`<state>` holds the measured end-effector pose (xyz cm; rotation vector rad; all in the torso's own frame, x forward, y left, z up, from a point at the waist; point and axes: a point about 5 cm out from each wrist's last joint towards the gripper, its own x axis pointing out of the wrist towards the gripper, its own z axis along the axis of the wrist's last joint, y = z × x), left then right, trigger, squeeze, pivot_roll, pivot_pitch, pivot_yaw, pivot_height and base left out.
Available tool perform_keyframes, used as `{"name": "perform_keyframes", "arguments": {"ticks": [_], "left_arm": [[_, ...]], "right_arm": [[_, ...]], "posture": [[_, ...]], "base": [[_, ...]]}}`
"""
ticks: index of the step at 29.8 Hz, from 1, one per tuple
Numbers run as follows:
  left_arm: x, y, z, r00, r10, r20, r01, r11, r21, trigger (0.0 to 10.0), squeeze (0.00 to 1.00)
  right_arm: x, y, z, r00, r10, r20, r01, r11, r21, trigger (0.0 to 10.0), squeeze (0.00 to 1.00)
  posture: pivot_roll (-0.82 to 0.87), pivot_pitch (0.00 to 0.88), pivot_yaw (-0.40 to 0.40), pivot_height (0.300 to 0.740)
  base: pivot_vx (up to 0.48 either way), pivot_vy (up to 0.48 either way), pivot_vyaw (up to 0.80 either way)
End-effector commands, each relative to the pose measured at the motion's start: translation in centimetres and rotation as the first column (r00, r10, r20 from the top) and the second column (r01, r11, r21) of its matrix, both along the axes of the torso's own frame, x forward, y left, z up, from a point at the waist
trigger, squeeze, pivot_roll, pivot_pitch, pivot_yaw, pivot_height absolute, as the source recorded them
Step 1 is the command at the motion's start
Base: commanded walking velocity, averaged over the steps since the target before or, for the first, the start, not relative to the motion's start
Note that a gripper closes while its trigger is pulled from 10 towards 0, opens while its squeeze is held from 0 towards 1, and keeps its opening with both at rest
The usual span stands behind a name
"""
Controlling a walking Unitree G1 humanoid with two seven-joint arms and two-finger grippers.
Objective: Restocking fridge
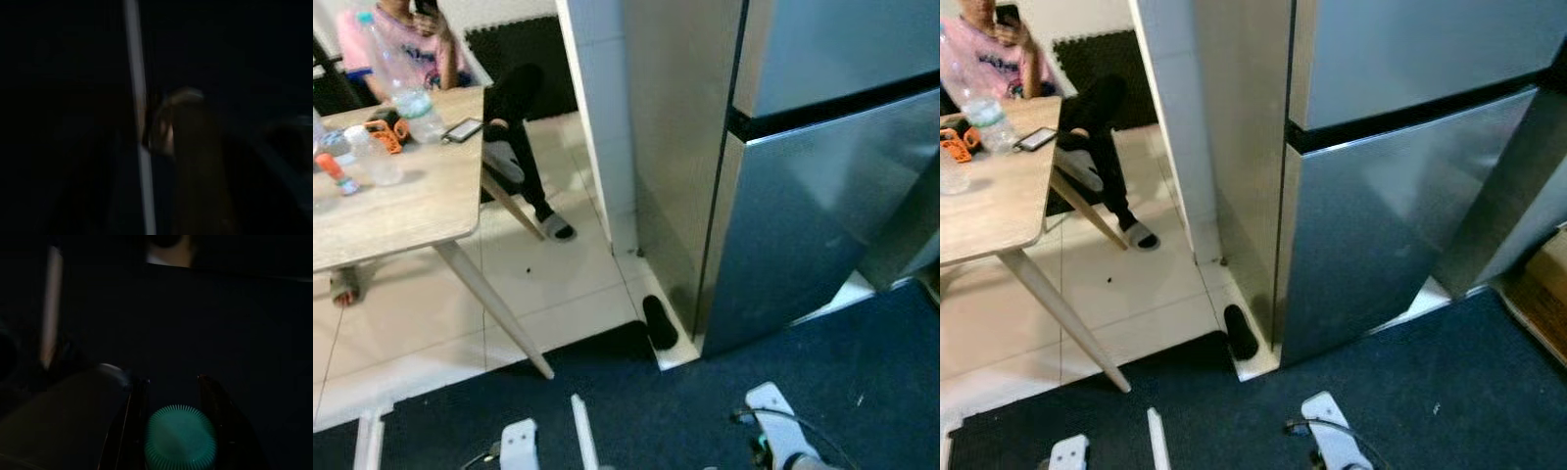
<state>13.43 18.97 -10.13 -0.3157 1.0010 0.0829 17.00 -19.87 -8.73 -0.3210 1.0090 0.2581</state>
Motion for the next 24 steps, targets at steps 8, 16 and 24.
{"name": "perform_keyframes", "arguments": {"ticks": [8,16,24], "left_arm": [[-0.09,-0.01,-0.07,1.000,-0.003,-0.014,0.003,1.000,0.006,10.0,0.00],[-0.01,-0.11,-0.05,1.000,0.004,-0.011,-0.004,1.000,-0.001,10.0,0.00],[0.01,-0.24,-0.04,1.000,-0.018,-0.007,0.018,1.000,0.002,10.0,0.00]], "right_arm": [[-0.72,0.26,-0.37,1.000,0.002,-0.027,-0.002,1.000,-0.001,10.0,0.00],[-0.67,0.33,-0.37,1.000,-0.001,-0.027,0.001,1.000,0.001,10.0,0.00],[-0.69,0.46,-0.40,1.000,-0.003,-0.029,0.004,1.000,0.007,10.0,0.00]], "posture": [[-0.03,0.047,0.022,0.740],[-0.03,0.049,0.022,0.740],[-0.03,0.051,0.023,0.740]], "base": [[0.000,-0.169,0.00],[0.000,0.000,0.00],[0.069,0.000,0.00]]}}
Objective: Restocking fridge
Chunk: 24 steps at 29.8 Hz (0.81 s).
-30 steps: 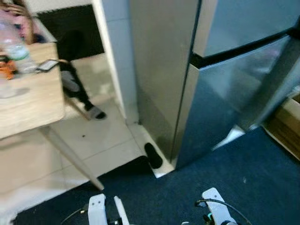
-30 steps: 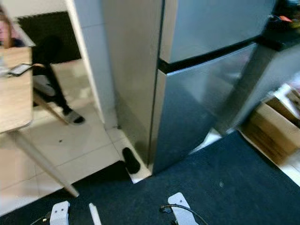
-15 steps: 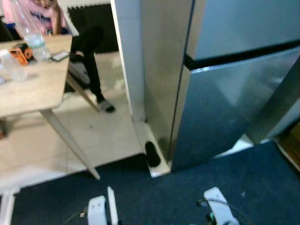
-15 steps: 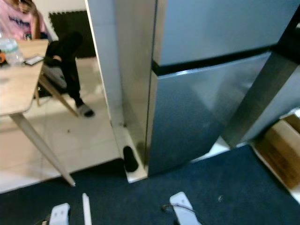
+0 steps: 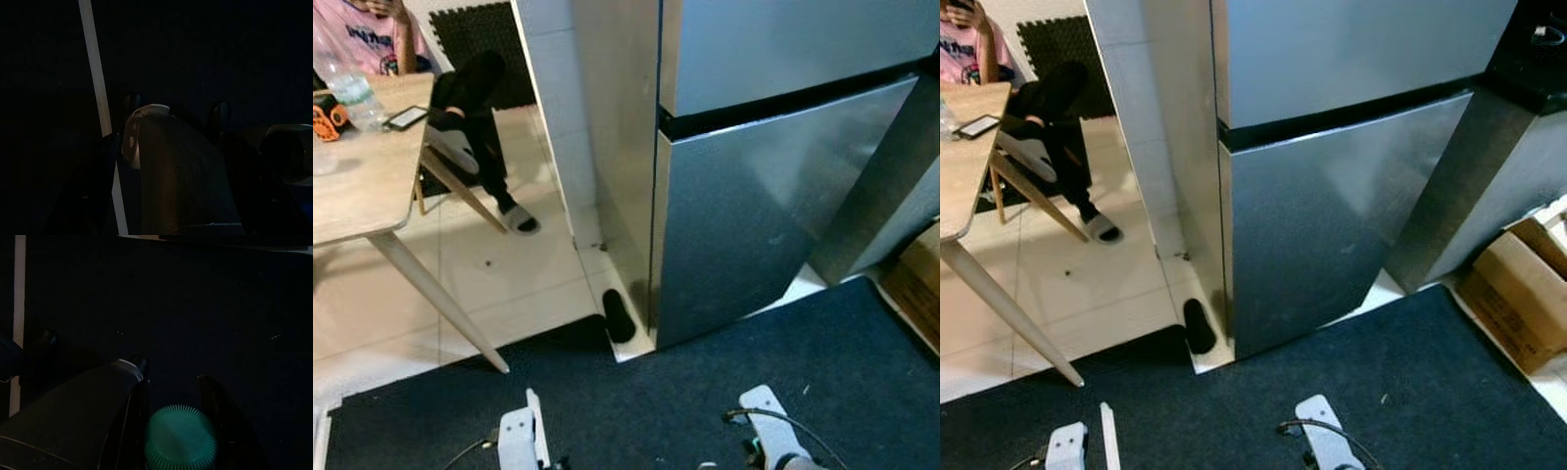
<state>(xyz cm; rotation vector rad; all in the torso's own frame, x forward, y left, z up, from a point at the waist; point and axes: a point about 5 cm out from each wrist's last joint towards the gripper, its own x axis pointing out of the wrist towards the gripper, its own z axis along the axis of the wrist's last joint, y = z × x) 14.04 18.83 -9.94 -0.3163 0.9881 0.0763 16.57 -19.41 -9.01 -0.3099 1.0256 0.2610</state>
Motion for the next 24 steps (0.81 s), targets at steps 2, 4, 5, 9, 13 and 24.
{"name": "perform_keyframes", "arguments": {"ticks": [2,4,5,9,13,24], "left_arm": [[-0.61,-0.10,-0.23,1.000,-0.016,-0.020,0.016,1.000,0.004,10.0,0.00],[-0.63,-0.06,-0.23,1.000,-0.019,-0.020,0.020,1.000,0.005,10.0,0.00],[-0.64,-0.05,-0.23,1.000,-0.021,-0.021,0.021,1.000,0.006,10.0,0.00],[-0.63,-0.03,-0.23,0.999,-0.028,-0.022,0.028,1.000,0.009,10.0,0.00],[-0.54,0.02,-0.19,0.999,-0.030,-0.020,0.031,0.999,0.010,10.0,0.00],[-0.53,-0.02,-0.19,1.000,-0.017,-0.016,0.017,1.000,0.005,10.0,0.00]], "right_arm": [[-0.26,0.02,-0.12,1.000,0.001,-0.011,-0.001,1.000,0.000,10.0,0.00],[-0.27,0.07,-0.13,1.000,0.000,-0.011,0.000,1.000,0.002,10.0,0.00],[-0.27,0.09,-0.14,1.000,0.000,-0.011,0.000,1.000,0.003,10.0,0.00],[-0.27,0.20,-0.15,1.000,-0.007,-0.010,0.007,1.000,0.009,10.0,0.00],[-0.23,0.34,-0.15,1.000,-0.012,-0.009,0.012,1.000,0.014,10.0,0.00],[-0.21,0.47,-0.16,1.000,-0.019,-0.008,0.019,1.000,0.020,10.0,0.00]], "posture": [[-0.03,0.051,0.023,0.740],[-0.03,0.050,0.024,0.740],[-0.03,0.050,0.024,0.740],[-0.03,0.050,0.024,0.740],[-0.02,0.050,0.029,0.740],[-0.03,0.049,0.032,0.740]], "base": [[0.311,0.000,0.00],[0.309,0.000,0.00],[0.311,0.000,0.00],[0.313,0.000,0.00],[0.332,0.000,0.00],[0.243,0.000,0.00]]}}
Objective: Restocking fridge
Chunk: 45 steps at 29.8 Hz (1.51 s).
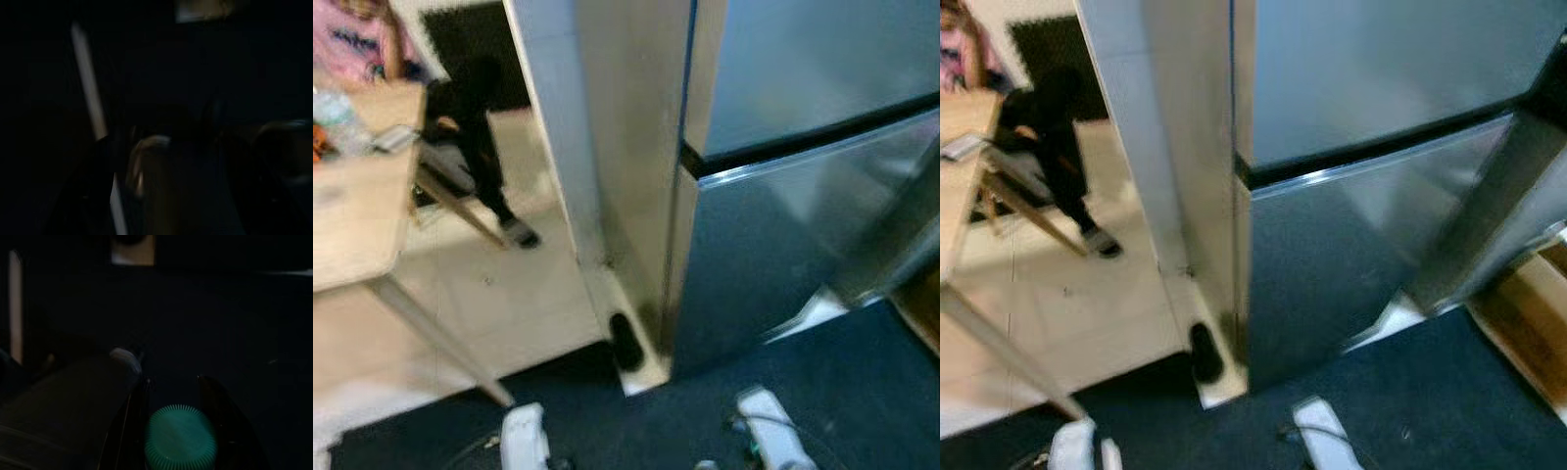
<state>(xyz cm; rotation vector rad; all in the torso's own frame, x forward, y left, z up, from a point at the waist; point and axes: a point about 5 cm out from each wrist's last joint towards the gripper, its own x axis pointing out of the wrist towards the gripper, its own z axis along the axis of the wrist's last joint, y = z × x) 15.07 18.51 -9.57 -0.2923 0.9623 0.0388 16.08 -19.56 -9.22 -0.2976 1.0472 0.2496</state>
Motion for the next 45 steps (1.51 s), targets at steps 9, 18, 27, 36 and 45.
{"name": "perform_keyframes", "arguments": {"ticks": [9,18,27,36,45], "left_arm": [[-1.8,-0.1,-0.7,0.998,-0.019,-0.058,0.018,1.000,-0.011,10.0,0.00],[-1.4,0.1,-0.5,0.999,-0.006,-0.037,0.005,1.000,-0.011,10.0,0.00],[2.9,0.8,1.7,0.986,-0.020,0.164,0.026,0.999,-0.036,10.0,0.00],[10.7,1.9,7.8,0.848,-0.064,0.526,0.173,0.971,-0.162,10.0,0.00],[13.6,0.8,11.3,0.714,-0.128,0.688,0.352,0.916,-0.194,10.0,0.00]], "right_arm": [[0.4,0.7,0.1,1.000,-0.004,0.016,0.004,1.000,0.021,10.0,0.00],[0.5,0.7,0.1,1.000,-0.004,0.018,0.004,1.000,0.023,10.0,0.00],[0.8,0.3,0.3,0.999,-0.026,0.030,0.026,1.000,0.010,10.0,0.00],[1.1,-1.4,0.6,0.990,-0.134,0.034,0.134,0.991,-0.007,10.0,0.00],[0.7,-1.8,0.5,0.989,-0.143,0.026,0.144,0.989,-0.024,10.0,0.00]], "posture": [[-0.02,0.048,0.031,0.740],[-0.02,0.046,0.028,0.740],[-0.02,0.053,0.027,0.740],[-0.02,0.052,0.025,0.740],[-0.03,0.054,0.025,0.740]], "base": [[0.000,-0.358,0.00],[0.000,0.000,0.00],[0.000,0.000,0.00],[0.000,0.000,-0.06],[0.000,0.000,-0.78]]}}
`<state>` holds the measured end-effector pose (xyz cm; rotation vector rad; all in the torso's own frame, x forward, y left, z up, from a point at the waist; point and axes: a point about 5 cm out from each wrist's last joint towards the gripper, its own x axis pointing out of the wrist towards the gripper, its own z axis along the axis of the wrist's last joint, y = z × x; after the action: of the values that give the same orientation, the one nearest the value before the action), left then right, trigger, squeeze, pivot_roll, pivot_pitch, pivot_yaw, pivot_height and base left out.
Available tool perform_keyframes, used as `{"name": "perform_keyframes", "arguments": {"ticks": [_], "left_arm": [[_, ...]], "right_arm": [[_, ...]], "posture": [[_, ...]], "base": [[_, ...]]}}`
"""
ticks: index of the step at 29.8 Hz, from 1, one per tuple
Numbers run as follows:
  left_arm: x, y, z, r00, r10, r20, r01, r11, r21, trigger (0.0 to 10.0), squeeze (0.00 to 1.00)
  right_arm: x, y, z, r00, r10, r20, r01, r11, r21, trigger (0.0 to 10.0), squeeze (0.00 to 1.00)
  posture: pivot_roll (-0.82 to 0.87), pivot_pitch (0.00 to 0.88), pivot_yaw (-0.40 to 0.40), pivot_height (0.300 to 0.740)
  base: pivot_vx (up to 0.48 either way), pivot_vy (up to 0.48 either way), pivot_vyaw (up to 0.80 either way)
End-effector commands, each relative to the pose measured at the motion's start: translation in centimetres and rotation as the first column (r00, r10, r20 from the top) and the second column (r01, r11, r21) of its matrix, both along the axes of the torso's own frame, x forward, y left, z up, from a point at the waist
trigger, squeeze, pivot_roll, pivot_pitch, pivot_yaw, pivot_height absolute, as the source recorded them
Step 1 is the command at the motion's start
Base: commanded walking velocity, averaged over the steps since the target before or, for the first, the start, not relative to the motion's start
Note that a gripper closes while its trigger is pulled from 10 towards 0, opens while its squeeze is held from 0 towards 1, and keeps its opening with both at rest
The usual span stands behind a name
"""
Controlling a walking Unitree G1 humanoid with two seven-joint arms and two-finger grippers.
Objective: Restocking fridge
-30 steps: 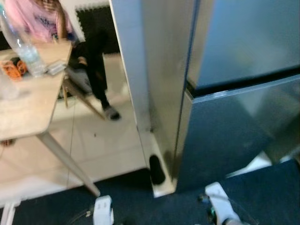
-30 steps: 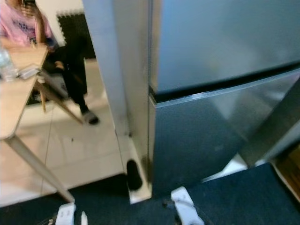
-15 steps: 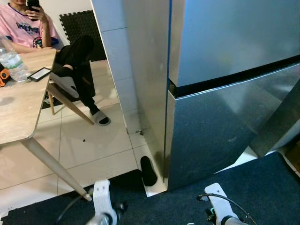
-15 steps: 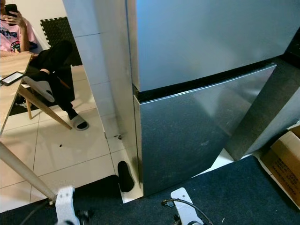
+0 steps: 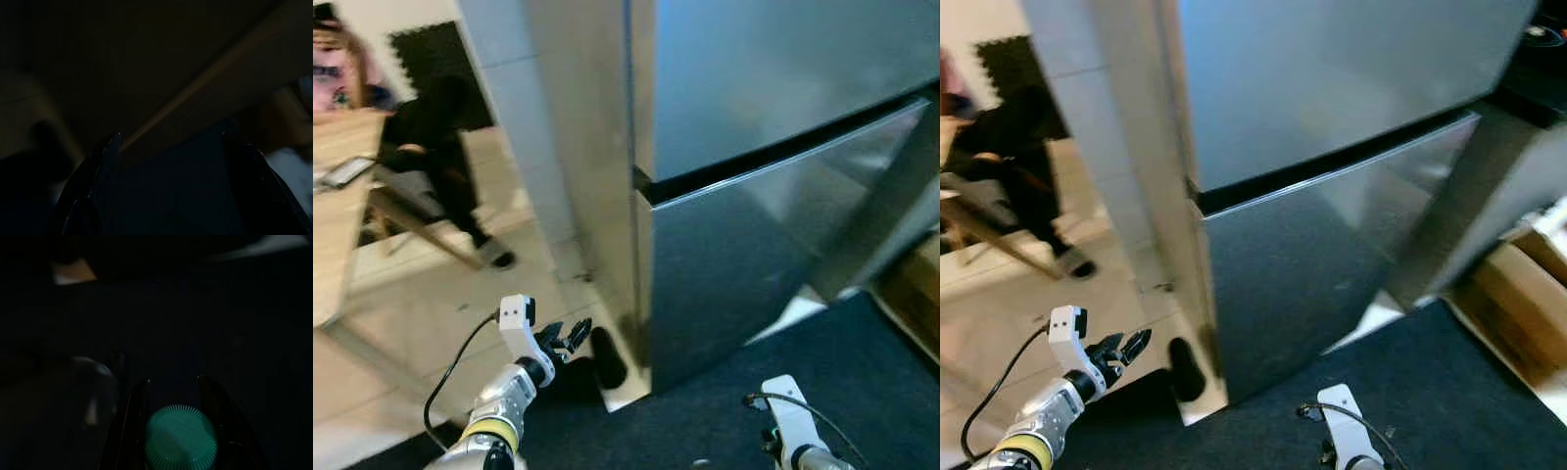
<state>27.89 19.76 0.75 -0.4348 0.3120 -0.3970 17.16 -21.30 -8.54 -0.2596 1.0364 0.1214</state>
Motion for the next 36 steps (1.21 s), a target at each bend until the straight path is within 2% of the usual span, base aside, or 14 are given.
{"name": "perform_keyframes", "arguments": {"ticks": [1,12,13,15,16,17,18,19,24,25,26,27,33,36], "left_arm": [[1.3,-0.7,1.6,0.995,-0.050,0.088,0.052,0.998,-0.023,10.0,0.00],[3.7,-3.4,6.6,0.892,-0.257,0.372,0.274,0.962,0.008,10.0,0.00],[3.8,-4.3,7.8,0.836,-0.345,0.427,0.364,0.931,0.039,10.0,0.27],[3.8,-4.3,7.8,0.836,-0.345,0.427,0.364,0.931,0.039,10.0,0.27],[3.8,-4.6,8.1,0.812,-0.379,0.443,0.399,0.916,0.053,10.0,0.72],[3.7,-4.9,8.4,0.791,-0.410,0.453,0.429,0.901,0.067,10.0,1.00],[3.7,-4.9,8.4,0.791,-0.410,0.453,0.429,0.901,0.067,10.0,1.00],[3.3,-5.8,8.7,0.731,-0.504,0.460,0.506,0.853,0.130,10.0,1.00],[3.0,-6.6,8.9,0.681,-0.578,0.450,0.547,0.810,0.212,10.0,0.93],[3.0,-6.7,8.9,0.674,-0.587,0.448,0.547,0.805,0.231,10.0,0.25],[3.0,-6.7,9.0,0.668,-0.597,0.445,0.548,0.798,0.249,10.0,0.25],[3.2,-6.8,9.2,0.672,-0.592,0.445,0.522,0.805,0.281,10.0,0.00],[5.0,-6.3,10.3,0.734,-0.506,0.453,0.278,0.833,0.479,10.0,0.00],[5.9,-5.8,11.1,0.769,-0.429,0.474,0.176,0.855,0.488,10.0,0.00]], "right_arm": [[-0.4,-0.1,-0.2,1.000,-0.019,-0.003,0.019,1.000,-0.003,10.0,0.00],[-0.6,-0.2,-0.2,1.000,-0.011,-0.007,0.011,1.000,-0.009,10.0,0.00],[-0.6,-0.2,-0.2,1.000,-0.010,-0.008,0.010,1.000,-0.011,10.0,0.00],[-0.6,-0.2,-0.2,1.000,-0.010,-0.008,0.010,1.000,-0.011,10.0,0.00],[-0.6,-0.2,-0.2,1.000,-0.009,-0.009,0.009,1.000,-0.012,10.0,0.00],[-0.6,-0.2,-0.2,1.000,-0.009,-0.009,0.009,1.000,-0.013,10.0,0.00],[-0.6,-0.2,-0.2,1.000,-0.009,-0.009,0.009,1.000,-0.013,10.0,0.00],[-0.7,-0.2,-0.3,1.000,-0.007,-0.010,0.006,1.000,-0.015,10.0,0.00],[-0.7,-0.2,-0.3,1.000,-0.006,-0.011,0.006,1.000,-0.017,10.0,0.00],[-0.7,-0.2,-0.2,1.000,-0.006,-0.010,0.006,1.000,-0.018,10.0,0.00],[-0.7,-0.2,-0.2,1.000,-0.006,-0.010,0.006,1.000,-0.018,10.0,0.00],[-0.6,-0.3,-0.2,1.000,-0.006,-0.009,0.006,1.000,-0.019,10.0,0.00],[-0.6,-0.2,-0.2,1.000,-0.010,-0.007,0.009,1.000,-0.019,10.0,0.00],[-0.7,-0.2,-0.3,1.000,-0.012,-0.007,0.012,1.000,-0.018,10.0,0.00]], "posture": [[-0.03,0.054,0.025,0.740],[-0.03,0.058,0.023,0.740],[-0.03,0.059,0.023,0.740],[-0.03,0.059,0.023,0.740],[-0.03,0.059,0.023,0.740],[-0.03,0.059,0.023,0.740],[-0.03,0.059,0.023,0.740],[-0.03,0.059,0.023,0.740],[-0.03,0.059,0.023,0.740],[-0.03,0.059,0.023,0.740],[-0.03,0.056,0.025,0.740],[-0.03,0.056,0.025,0.740],[-0.03,0.058,0.028,0.740],[-0.03,0.058,0.027,0.740]], "base": [[0.000,0.000,0.00],[0.000,0.000,0.00],[0.000,0.000,0.00],[0.000,0.000,0.00],[0.000,0.000,0.00],[0.000,0.000,0.00],[0.000,0.000,0.00],[0.000,0.000,0.00],[0.000,0.000,0.00],[0.000,0.000,0.00],[0.000,0.000,0.00],[0.000,0.000,0.00],[0.000,0.000,0.00],[0.000,0.000,0.00]]}}
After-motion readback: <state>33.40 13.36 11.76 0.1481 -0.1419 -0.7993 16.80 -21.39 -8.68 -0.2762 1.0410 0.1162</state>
